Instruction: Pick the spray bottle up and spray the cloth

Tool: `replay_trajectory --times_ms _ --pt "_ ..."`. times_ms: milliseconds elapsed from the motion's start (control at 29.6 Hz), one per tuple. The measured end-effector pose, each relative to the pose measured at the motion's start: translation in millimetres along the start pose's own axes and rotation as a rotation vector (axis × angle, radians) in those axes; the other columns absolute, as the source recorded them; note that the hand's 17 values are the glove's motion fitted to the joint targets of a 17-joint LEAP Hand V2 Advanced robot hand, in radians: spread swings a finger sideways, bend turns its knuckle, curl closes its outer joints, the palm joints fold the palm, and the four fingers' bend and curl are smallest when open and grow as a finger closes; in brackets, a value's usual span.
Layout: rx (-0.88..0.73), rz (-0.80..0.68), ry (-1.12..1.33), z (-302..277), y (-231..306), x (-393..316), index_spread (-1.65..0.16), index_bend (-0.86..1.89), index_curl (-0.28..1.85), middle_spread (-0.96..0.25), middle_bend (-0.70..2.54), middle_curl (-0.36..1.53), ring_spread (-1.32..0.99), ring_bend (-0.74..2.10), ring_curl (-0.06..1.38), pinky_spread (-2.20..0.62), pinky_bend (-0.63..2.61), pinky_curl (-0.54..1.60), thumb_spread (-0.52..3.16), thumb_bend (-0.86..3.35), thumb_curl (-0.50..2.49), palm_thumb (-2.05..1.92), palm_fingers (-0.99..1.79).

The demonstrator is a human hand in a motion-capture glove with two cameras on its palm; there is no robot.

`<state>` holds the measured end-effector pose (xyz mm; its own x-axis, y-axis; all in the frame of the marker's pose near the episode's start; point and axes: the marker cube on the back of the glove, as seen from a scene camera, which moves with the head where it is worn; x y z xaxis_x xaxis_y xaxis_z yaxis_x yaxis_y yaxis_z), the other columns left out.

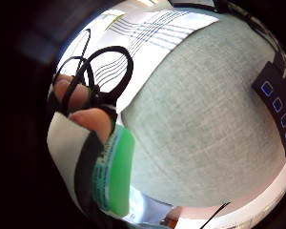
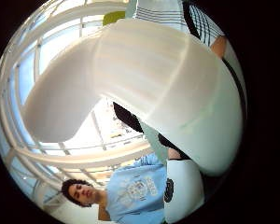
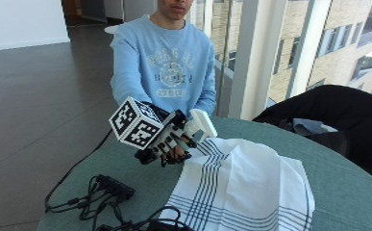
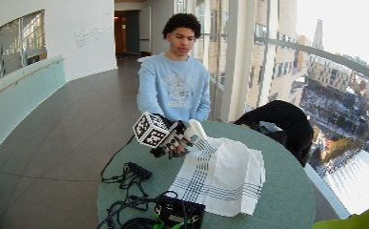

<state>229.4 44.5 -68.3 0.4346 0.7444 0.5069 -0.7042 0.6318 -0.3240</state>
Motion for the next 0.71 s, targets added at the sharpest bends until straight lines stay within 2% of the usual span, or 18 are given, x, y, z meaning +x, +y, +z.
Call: replay_trajectory --times_ms 270,506,709 --pt "0.031 -0.1 -0.037 7 6 -24 -0.28 0.11 0.35 -0.07 0.3 0.39 -0.02 0.61 0.4 0.13 0.3 0.37 0.53 -0.03 0.7 0.98 1.12" --pt "0.066 -0.345 -0.162 40 17 -79 -0.28 0.12 0.35 -0.06 0.29 0.41 -0.02 0.6 0.4 0.12 0.3 0.37 0.52 -0.03 0.71 0.98 1.12" --pt "0.032 -0.566 -0.279 101 25 -127 -0.28 0.12 0.34 -0.06 0.29 0.43 -0.03 0.59 0.4 0.12 0.28 0.37 0.52 -0.03 0.71 0.98 1.11"
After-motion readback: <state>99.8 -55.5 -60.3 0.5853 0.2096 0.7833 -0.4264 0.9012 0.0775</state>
